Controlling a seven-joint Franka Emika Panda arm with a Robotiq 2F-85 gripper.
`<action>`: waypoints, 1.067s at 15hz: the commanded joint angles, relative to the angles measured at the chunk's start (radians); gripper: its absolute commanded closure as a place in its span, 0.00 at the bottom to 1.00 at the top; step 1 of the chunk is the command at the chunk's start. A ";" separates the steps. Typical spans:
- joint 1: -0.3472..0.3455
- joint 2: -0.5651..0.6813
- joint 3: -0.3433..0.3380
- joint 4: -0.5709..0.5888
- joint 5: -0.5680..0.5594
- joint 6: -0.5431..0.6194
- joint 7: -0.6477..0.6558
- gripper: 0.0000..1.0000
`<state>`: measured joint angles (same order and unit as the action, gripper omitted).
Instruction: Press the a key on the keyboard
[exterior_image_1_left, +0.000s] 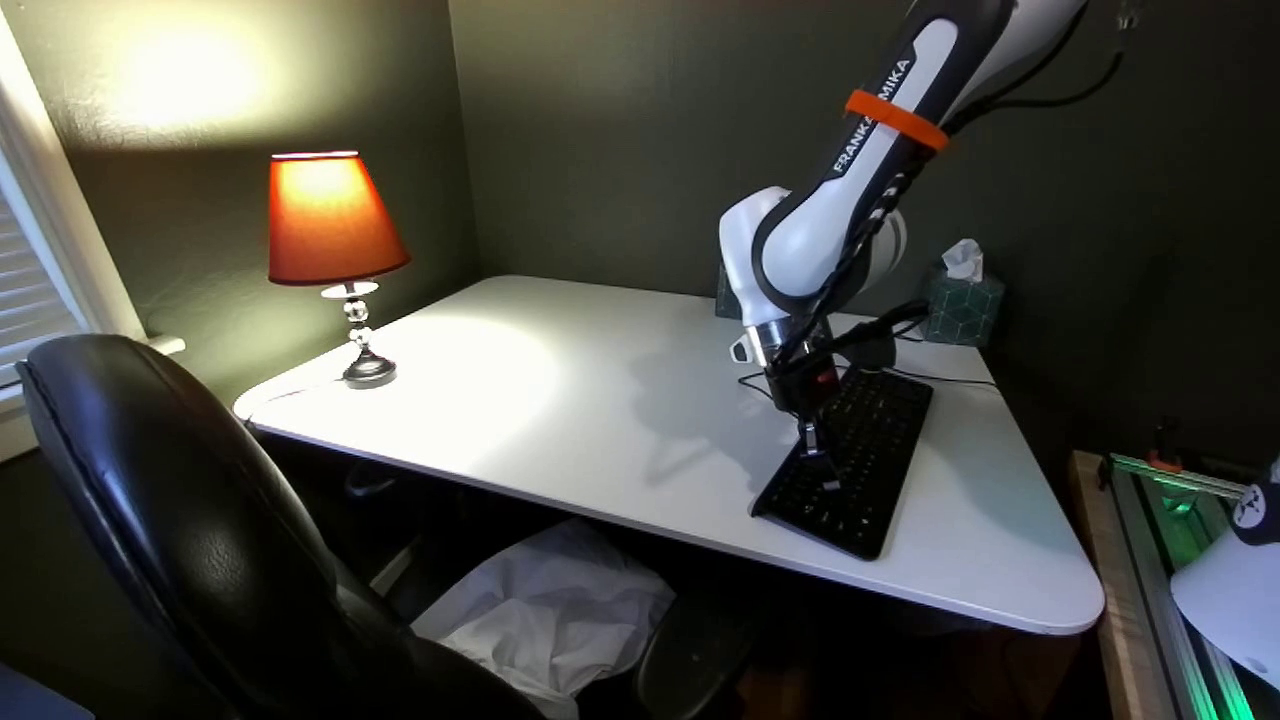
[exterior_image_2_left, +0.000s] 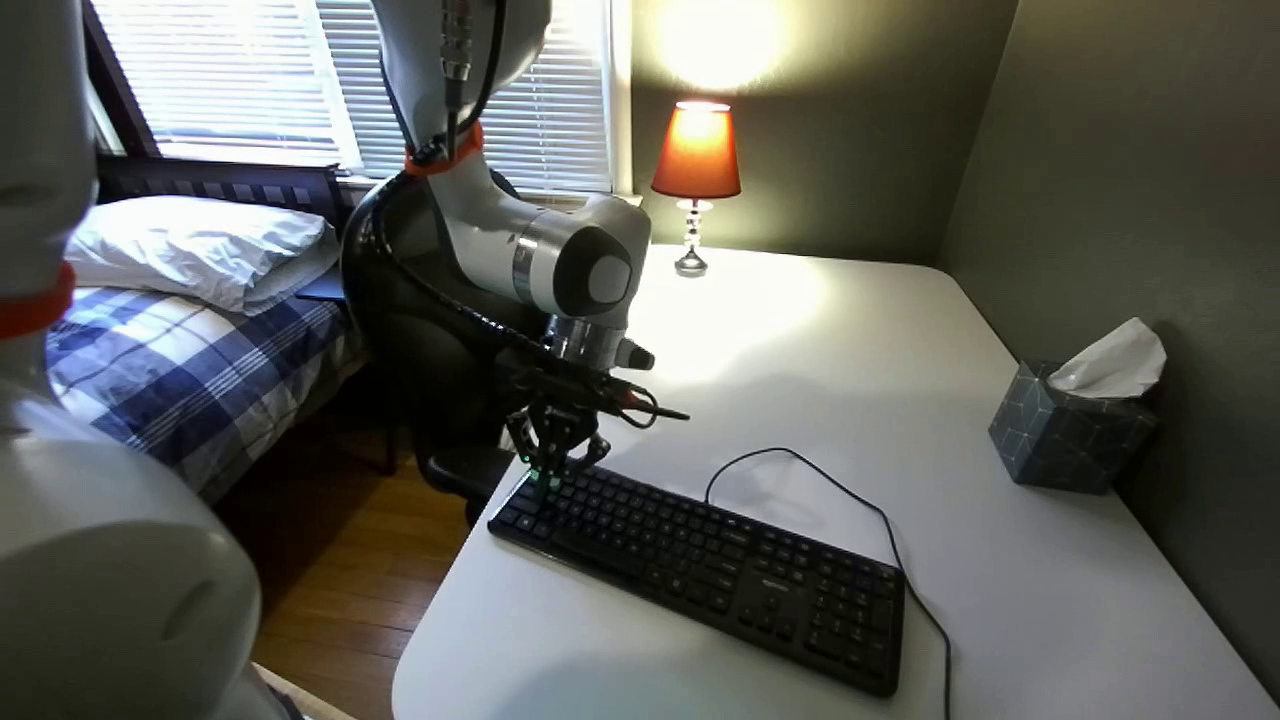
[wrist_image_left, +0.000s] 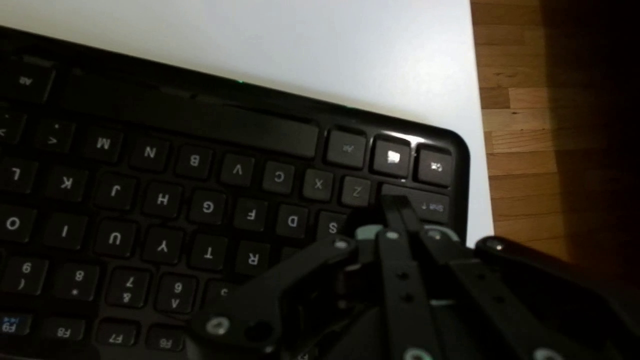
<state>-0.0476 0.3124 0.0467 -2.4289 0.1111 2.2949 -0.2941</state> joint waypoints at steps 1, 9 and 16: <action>-0.003 0.015 0.006 0.008 0.004 0.026 -0.006 1.00; -0.001 0.024 0.004 0.019 -0.001 0.025 0.002 1.00; 0.002 0.045 -0.001 0.038 -0.007 0.013 0.024 1.00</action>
<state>-0.0477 0.3310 0.0465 -2.4077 0.1111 2.2988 -0.2917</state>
